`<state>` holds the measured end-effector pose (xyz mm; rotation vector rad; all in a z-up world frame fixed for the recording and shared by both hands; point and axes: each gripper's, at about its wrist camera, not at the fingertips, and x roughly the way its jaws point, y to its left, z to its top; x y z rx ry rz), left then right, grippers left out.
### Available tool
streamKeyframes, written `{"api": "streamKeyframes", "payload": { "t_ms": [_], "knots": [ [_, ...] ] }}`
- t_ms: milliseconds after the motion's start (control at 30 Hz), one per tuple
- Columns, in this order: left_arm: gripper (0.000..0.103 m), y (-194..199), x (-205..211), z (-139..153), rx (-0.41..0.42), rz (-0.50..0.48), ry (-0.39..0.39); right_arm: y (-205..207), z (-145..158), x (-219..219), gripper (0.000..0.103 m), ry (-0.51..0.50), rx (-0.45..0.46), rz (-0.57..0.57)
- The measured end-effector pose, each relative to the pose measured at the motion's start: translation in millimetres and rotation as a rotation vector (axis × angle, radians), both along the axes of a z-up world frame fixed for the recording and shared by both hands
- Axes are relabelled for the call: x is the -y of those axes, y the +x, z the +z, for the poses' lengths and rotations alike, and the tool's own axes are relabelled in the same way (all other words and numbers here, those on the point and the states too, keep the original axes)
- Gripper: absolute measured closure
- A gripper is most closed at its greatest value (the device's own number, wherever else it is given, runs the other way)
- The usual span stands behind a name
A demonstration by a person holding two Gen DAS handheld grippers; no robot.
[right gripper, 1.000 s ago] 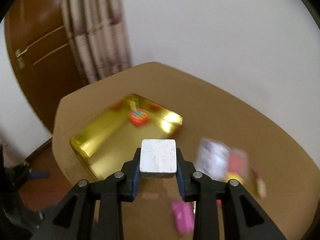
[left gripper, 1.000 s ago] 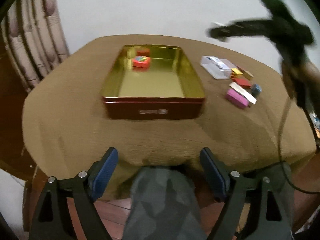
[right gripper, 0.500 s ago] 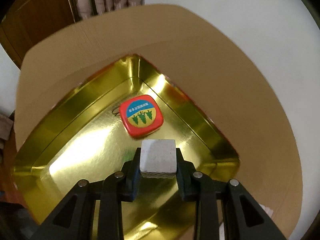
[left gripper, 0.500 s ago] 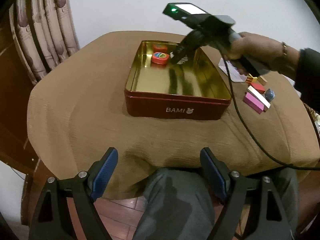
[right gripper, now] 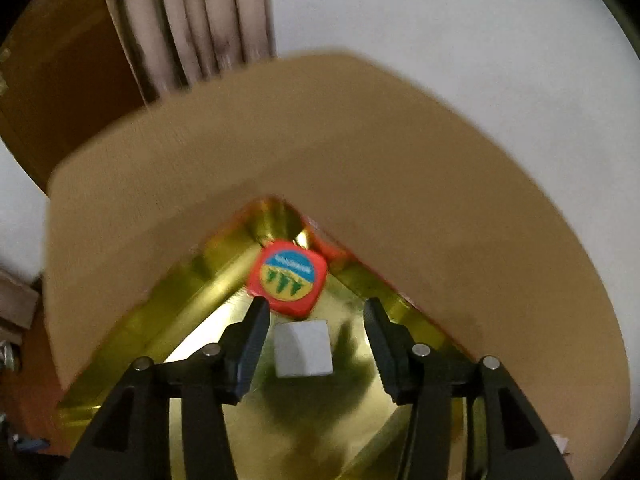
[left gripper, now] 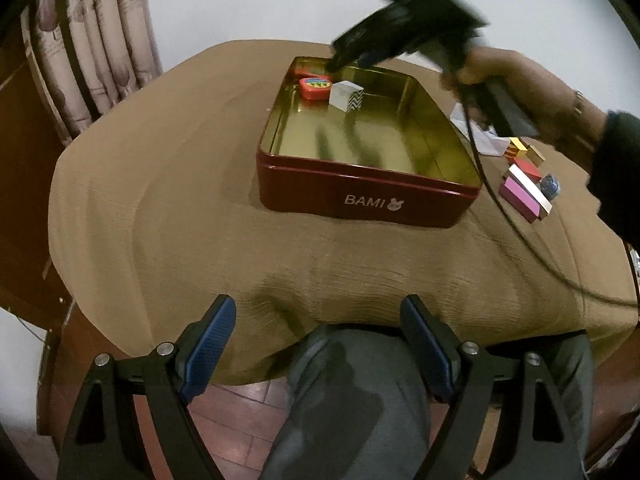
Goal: Organize rigid objects
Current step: 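Carry the white cube with the right gripper and release it into the tin, then move the left gripper to the pink block and close on it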
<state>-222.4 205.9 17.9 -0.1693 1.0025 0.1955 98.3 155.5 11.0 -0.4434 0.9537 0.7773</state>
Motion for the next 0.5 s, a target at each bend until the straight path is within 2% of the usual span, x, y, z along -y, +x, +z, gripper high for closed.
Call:
{"api": "streamKeyframes", "payload": {
  "t_ms": [133,200,233,333,433,500],
  "knots": [
    [0.022,-2.6,12.3,5.1,0.026,-0.046,0.008,-37.7,59.6,77.3,0.05,0.206,0.13,-0.071],
    [0.022,-4.4,21.8,7.9,0.035,-0.082,-0.008,-62.6,78.1,132.5,0.037,0.265,0.214,-0.149],
    [0.022,-4.5,28.3,9.6,0.037,-0.108,-0.016,-77.6,80.8,163.3,0.035,0.275,0.257,-0.2],
    [0.022,-2.6,45.0,13.4,0.038,-0.162,-0.027,-114.6,75.6,240.7,0.034,0.26,0.335,-0.337],
    [0.022,10.0,68.6,18.8,0.036,-0.232,-0.057,-148.5,56.9,323.8,0.034,0.17,0.4,-0.506],
    [0.022,28.8,88.7,20.7,0.015,-0.279,-0.098,-156.0,42.2,371.3,0.034,0.106,0.402,-0.575]
  ]
}}
